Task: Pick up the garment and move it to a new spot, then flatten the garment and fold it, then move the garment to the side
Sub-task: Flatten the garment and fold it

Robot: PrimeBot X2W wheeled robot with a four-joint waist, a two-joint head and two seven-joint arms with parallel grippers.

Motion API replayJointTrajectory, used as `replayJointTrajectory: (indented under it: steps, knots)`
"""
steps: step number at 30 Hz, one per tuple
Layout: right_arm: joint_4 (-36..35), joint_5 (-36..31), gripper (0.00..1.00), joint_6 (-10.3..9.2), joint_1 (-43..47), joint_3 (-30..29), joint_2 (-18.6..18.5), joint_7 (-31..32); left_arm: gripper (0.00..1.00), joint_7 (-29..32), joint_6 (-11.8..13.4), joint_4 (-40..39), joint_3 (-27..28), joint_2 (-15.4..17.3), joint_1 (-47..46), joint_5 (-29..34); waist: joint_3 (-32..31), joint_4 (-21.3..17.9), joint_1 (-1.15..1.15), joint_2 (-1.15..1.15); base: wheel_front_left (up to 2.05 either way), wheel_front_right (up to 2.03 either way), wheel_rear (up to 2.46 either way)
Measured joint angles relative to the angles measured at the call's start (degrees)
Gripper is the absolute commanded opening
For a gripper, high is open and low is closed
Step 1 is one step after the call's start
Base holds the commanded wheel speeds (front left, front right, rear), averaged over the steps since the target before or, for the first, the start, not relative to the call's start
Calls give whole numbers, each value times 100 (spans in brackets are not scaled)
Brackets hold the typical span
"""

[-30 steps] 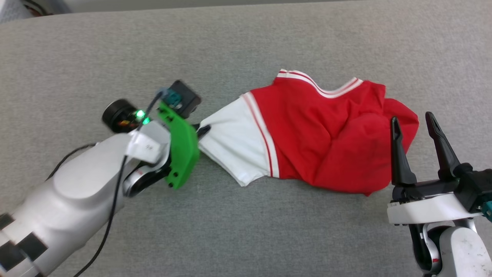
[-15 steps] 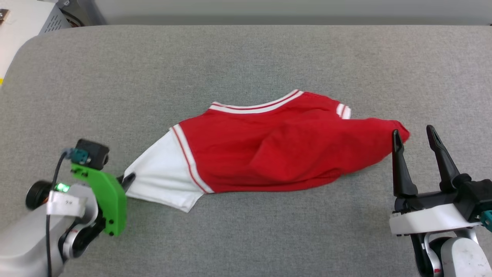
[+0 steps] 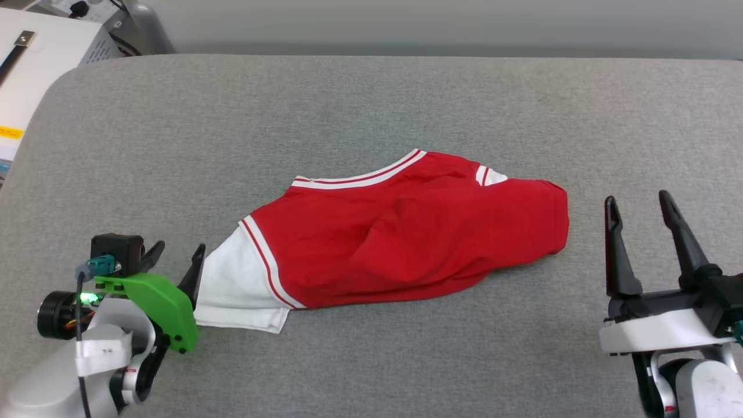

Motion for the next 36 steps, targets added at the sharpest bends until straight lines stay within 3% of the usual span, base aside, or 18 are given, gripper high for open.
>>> replayJointTrajectory:
  steps: [4, 7, 15, 19, 28, 36]
  knots:
    - [-191, -305, 100, 0, -193, -92, -12, 0, 100, -269, 426, -187, 339, -207, 99, 492, -61, 97, 0, 0, 0, 0, 0]
    - [-335, -404, 100, 0, -526, -62, -200, -1, 100, -275, 734, -679, 1144, -428, 319, 1121, -86, 179, 0, 0, 0, 0, 0]
    - [-96, -334, 100, 0, -1505, 502, -1300, -15, 100, -274, 1102, -1898, 3048, -1172, 1669, 2893, -104, 366, 0, 0, 0, 0, 0]
    - [597, 152, 100, 0, -1922, 1173, -1975, 465, 100, -275, 1095, -2270, 3765, -1690, 2199, 3528, -114, 455, 0, 0, 0, 0, 0]
    - [915, 1783, 100, 0, -2927, 3154, -3448, 3075, 100, -275, 612, -2430, 4523, -2569, 2533, 4623, 65, 658, 0, 0, 0, 0, 0]
    - [902, 3084, 100, 0, -3576, 4532, -4239, 4790, 100, -275, 230, -2513, 4810, -3062, 2533, 5237, 384, 809, 0, 0, 0, 0, 0]
